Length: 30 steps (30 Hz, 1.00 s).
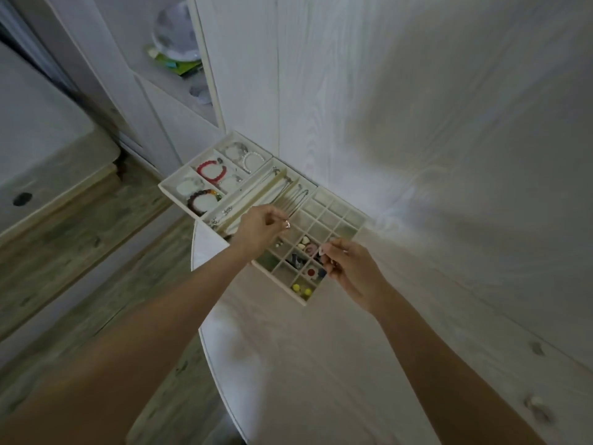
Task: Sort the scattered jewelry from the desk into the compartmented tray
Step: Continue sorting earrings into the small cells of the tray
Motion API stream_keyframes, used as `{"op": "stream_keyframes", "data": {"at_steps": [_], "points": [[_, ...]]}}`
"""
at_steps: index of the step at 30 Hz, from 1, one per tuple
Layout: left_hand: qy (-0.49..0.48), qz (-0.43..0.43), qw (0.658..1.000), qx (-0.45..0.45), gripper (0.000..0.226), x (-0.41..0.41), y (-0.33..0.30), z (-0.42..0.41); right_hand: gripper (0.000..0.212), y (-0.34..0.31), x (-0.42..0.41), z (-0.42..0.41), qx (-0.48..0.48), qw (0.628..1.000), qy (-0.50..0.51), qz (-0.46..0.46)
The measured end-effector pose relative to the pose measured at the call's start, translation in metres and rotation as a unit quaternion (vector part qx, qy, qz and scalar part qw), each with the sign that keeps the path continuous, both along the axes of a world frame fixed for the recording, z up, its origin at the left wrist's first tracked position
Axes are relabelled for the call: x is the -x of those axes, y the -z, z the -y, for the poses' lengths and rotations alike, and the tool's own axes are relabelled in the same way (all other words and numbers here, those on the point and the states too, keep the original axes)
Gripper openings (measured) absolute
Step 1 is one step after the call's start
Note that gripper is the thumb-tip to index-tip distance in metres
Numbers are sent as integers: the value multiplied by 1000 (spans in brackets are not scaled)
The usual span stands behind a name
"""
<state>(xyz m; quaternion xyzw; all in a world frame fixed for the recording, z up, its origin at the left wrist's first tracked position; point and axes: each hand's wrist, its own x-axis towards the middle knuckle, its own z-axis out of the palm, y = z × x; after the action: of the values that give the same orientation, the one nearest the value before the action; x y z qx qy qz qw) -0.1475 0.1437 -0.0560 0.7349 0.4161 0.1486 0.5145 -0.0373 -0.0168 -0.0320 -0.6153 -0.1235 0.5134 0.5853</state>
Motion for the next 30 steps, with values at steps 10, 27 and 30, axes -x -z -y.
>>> {"op": "stream_keyframes", "data": {"at_steps": [10,27,30], "points": [[142,-145,960,-195,15,-22,19,-29,15,15,-14,-11,39,999,-7,24],[290,-186,848,-403,25,-15,27,-19,15,12,-16,-6,47,997,-24,54],[247,-194,849,-426,25,-15,25,-13,17,13,-15,-6,48,997,-18,51]]}}
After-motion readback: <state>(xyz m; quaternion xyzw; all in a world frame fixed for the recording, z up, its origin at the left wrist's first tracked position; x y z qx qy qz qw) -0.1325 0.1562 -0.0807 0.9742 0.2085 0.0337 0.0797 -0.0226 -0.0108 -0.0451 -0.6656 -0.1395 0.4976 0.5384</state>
